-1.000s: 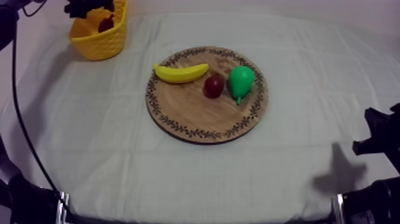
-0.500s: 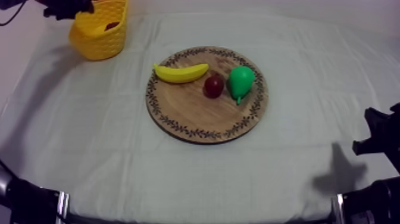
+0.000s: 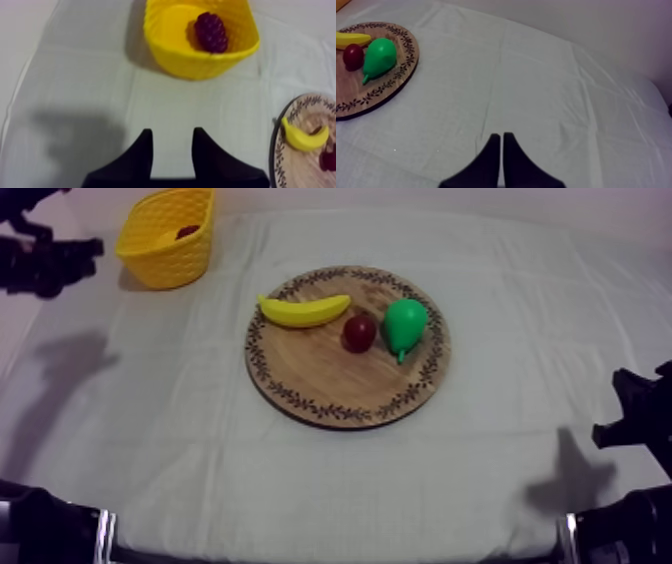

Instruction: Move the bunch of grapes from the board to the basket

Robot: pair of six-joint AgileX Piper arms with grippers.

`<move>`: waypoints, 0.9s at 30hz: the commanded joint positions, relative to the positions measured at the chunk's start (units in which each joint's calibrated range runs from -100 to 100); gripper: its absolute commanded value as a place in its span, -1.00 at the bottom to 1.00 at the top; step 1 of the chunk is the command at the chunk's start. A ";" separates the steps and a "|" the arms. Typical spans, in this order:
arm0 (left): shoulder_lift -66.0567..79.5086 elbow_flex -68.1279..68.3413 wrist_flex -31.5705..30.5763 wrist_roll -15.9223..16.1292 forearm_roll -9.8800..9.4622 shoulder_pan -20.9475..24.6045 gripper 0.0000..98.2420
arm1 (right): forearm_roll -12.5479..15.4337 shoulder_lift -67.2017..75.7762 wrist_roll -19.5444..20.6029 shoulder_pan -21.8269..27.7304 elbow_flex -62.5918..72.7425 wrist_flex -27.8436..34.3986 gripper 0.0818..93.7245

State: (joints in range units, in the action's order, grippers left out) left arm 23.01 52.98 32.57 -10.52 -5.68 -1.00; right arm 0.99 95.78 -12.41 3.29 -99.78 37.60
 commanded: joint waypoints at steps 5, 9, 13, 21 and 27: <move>22.23 22.81 -1.00 0.67 0.49 1.06 -0.49 | 0.01 -0.02 -0.02 0.00 0.01 -0.02 -0.99; 32.15 29.56 -0.47 0.81 0.48 0.46 -0.56 | 0.01 -0.02 -0.02 0.00 0.01 -0.02 -0.99; 40.15 34.13 1.35 1.37 0.59 -0.15 -0.63 | 0.01 -0.02 -0.02 0.00 0.01 -0.02 -0.99; 57.26 41.70 5.60 4.50 2.65 -1.15 -0.80 | 0.01 -0.02 -0.02 0.00 0.01 -0.02 -0.99; 65.08 44.24 5.46 6.79 3.81 -2.04 -0.96 | 0.01 -0.02 0.00 0.00 0.01 -0.02 -0.99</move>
State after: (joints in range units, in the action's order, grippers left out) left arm 84.74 97.02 38.29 -4.13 -1.95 -2.95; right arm 0.99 95.78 -12.41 3.29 -99.78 37.57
